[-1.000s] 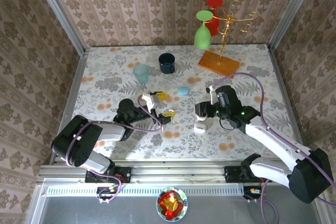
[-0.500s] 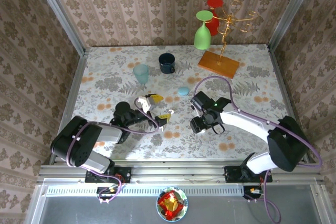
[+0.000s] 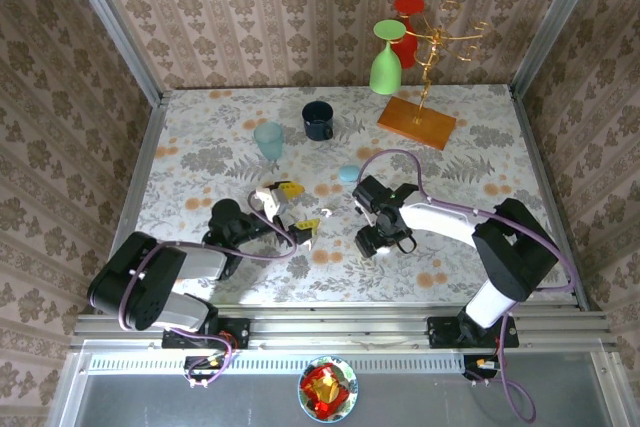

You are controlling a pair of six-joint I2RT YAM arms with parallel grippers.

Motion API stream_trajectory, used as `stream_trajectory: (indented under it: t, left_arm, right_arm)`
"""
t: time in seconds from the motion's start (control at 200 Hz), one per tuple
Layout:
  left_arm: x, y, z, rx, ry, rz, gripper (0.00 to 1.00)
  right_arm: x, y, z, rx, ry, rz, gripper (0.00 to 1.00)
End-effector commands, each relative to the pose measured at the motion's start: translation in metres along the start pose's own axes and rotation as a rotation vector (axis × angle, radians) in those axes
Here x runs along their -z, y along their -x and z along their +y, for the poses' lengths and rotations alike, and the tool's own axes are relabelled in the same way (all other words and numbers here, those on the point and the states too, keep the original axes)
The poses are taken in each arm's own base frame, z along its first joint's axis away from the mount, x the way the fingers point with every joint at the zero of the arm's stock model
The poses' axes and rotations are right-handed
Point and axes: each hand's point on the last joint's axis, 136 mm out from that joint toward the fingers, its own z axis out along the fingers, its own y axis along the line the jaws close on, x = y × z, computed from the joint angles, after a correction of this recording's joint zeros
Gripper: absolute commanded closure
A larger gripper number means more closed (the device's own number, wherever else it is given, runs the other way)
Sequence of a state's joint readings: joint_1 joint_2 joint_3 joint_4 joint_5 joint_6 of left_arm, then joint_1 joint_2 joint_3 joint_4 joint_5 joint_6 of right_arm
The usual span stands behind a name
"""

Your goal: Insert the wireless bluetooth earbuds into the charging case

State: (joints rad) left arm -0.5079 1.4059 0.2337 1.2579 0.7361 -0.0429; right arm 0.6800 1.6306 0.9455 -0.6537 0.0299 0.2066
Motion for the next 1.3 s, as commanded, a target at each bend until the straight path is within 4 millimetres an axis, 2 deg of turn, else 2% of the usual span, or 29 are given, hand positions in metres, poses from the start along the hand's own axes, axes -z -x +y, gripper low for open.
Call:
stream_trajectory:
  t: [0.0,0.205,0.38,0.475,0.585,0.73,0.745,0.79,0.955,1.045,1.14,1.23,1.295]
  left_arm:
    - [0.004,0.003,0.0,-0.029,-0.001,-0.009,0.08]
    - [0.008,0.005,0.004,-0.034,0.013,-0.009,0.08]
    - [0.009,0.007,0.006,-0.036,0.014,-0.007,0.08]
    - [0.009,0.008,0.006,-0.038,0.013,-0.006,0.08]
    - [0.009,0.006,0.005,-0.037,0.009,0.0,0.08]
    - [0.01,0.005,0.004,-0.036,0.012,0.003,0.07]
    - [0.014,0.006,0.012,-0.038,0.037,0.003,0.07]
    - [0.015,0.006,0.013,-0.039,0.042,0.004,0.07]
    - [0.017,0.004,0.014,-0.049,0.046,0.013,0.06]
    - [0.018,0.003,0.015,-0.05,0.051,0.017,0.02]
    - [0.019,0.002,0.016,-0.063,0.058,0.023,0.0]
    - [0.02,0.002,0.015,-0.098,0.048,0.018,0.0]
    - [0.02,0.005,0.009,-0.129,0.01,0.009,0.0]
  right_arm:
    - [0.005,0.007,0.013,0.026,0.05,-0.014,0.25]
    - [0.006,0.0,0.02,-0.004,0.073,0.007,0.4]
    - [0.0,-0.003,0.02,-0.017,0.046,0.014,0.39]
    - [-0.001,0.002,0.015,-0.058,0.01,0.006,0.36]
    - [-0.001,0.01,0.02,-0.049,0.019,-0.018,0.36]
    - [-0.006,0.009,0.019,-0.029,0.002,0.002,0.42]
    - [-0.007,0.008,0.019,-0.028,-0.001,0.007,0.42]
    - [-0.009,0.008,0.019,-0.024,-0.002,0.011,0.43]
    - [-0.013,0.005,0.019,-0.011,-0.009,0.038,0.56]
    - [-0.013,0.004,0.017,-0.004,-0.018,0.043,0.58]
    - [-0.007,0.006,0.018,0.008,-0.01,0.032,0.66]
    - [0.009,0.014,0.023,0.025,0.04,-0.027,0.66]
    - [0.024,0.021,0.035,0.056,0.132,-0.088,0.67]
